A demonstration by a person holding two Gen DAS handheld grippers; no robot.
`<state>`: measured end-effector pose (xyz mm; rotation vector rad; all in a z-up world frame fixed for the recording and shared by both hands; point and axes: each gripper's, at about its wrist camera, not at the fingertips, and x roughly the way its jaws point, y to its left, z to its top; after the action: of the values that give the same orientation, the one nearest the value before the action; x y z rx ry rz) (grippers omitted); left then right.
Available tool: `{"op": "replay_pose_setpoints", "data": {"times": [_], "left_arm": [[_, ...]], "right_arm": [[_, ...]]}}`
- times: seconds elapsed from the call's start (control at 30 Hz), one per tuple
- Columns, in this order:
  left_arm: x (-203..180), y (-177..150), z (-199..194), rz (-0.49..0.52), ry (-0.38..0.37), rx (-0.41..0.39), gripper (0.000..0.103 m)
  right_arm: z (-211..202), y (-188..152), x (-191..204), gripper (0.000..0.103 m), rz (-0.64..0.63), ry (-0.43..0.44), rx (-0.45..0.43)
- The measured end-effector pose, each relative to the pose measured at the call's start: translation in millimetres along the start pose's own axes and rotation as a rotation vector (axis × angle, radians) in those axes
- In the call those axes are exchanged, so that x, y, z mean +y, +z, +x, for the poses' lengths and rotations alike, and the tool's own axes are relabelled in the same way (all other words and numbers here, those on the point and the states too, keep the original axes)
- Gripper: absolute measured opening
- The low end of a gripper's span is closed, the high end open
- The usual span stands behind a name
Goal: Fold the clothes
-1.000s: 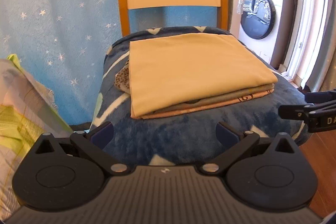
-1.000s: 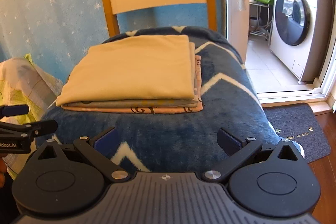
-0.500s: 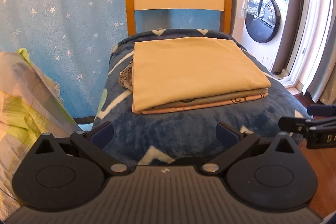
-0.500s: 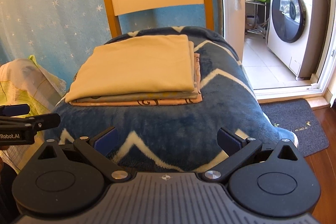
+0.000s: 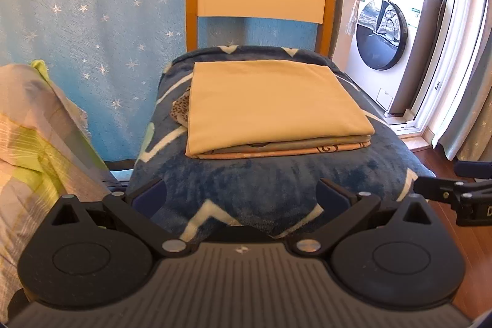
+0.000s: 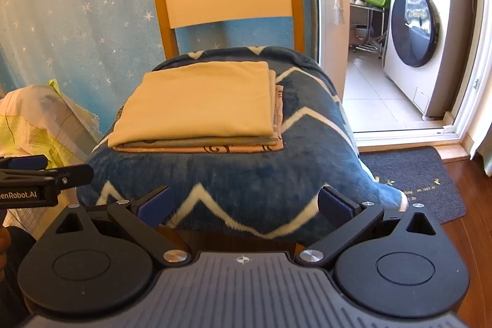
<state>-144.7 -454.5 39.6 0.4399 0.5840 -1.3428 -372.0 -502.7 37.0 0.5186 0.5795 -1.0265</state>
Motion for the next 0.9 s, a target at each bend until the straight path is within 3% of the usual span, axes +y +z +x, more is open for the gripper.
{"op": "replay_pose_setpoints", "data": {"times": [0.23, 0.43, 0.9], "left_arm": [[-6, -4, -33, 0.027, 0.034, -0.040, 0.102], [-8, -10, -44, 0.039, 0.033, -0.039, 0.102], [-7, -16, -49, 0.038, 0.054, -0.049, 0.102]], "right_arm": [[-26, -2, 2, 0.103, 0.009, -0.095, 0.002], [-46, 1, 6, 0.103, 0.017, -0.097, -0.021], [-46, 0, 9, 0.103, 0.018, -0.098, 0.000]]}}
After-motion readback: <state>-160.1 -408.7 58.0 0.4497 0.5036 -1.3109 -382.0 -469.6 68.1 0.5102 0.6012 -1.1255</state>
